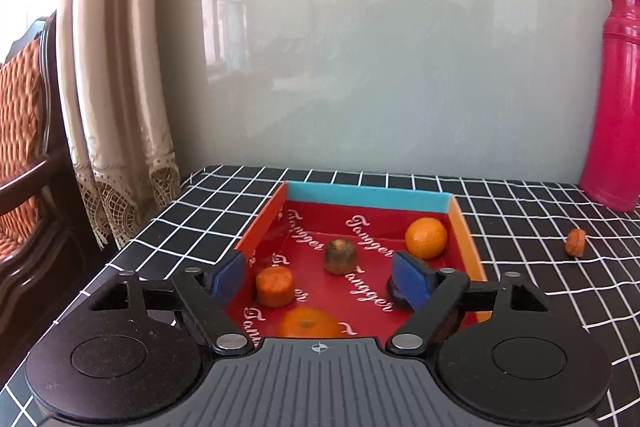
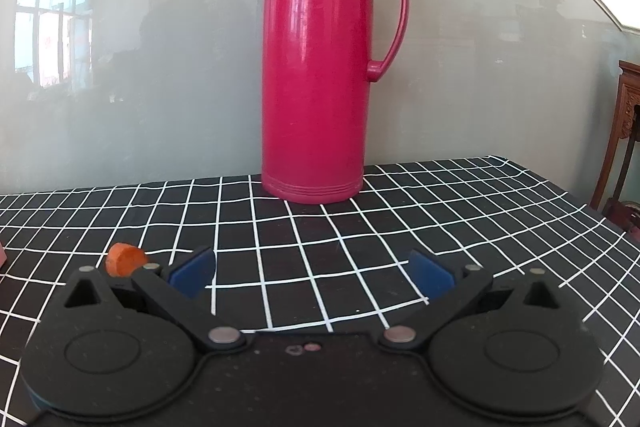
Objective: Organize fruits
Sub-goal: 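Move the right tool to the last small orange piece and grasp it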
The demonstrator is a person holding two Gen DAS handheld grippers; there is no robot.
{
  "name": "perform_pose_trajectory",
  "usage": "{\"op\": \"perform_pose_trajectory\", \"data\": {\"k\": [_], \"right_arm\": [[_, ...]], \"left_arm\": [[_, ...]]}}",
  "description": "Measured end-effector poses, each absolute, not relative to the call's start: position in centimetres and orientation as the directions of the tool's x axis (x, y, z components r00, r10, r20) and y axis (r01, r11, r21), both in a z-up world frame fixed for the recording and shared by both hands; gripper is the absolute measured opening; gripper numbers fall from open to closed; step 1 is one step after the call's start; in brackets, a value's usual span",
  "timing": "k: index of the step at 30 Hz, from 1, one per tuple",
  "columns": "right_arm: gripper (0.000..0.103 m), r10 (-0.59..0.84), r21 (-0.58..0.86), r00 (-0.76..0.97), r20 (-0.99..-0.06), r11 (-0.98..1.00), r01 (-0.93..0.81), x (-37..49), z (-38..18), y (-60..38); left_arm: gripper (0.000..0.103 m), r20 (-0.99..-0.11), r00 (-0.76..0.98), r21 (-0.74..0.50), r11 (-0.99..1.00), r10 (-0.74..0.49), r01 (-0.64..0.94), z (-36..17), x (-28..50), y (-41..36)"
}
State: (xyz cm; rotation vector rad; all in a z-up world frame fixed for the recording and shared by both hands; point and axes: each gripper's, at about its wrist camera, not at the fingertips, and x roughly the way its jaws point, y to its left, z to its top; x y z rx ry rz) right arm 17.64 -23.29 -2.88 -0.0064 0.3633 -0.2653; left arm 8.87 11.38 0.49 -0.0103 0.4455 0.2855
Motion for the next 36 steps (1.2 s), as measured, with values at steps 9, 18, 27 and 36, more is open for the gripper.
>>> {"op": "perform_pose_trajectory", "data": {"k": [9,18,27,36], "right_arm": [[0.103,-0.156,0.037,0.929,-0.335,0.983,0.179,16.9,-2.4,-25.1],[0.103,-0.120,-0.024,0.943,-0.310,0.993,0.119,17.2,-1.7,-24.2],[0.103,-0.006,-0.071,0.943,-0.334,0.997,-0.019,18.6,-2.0,-22.6],[0.093,0.030,-0.172,0.928,-0.372,0.980,-0.101,20.5,-3.0,-19.0]], "left_arm": [[0.103,-0.377,0.870,0.004,0.939,0.319,-0.343,1.3,7.0,10.9],[0.103,-0.366,0.860,0.022,0.927,0.356,-0.375,0.2,7.8,11.0],[0.103,-0.349,0.826,0.030,0.886,0.443,-0.463,0.3,7.7,13.9],[0.103,-0.353,0.793,0.038,0.854,0.497,-0.519,0.2,7.1,17.0]]}}
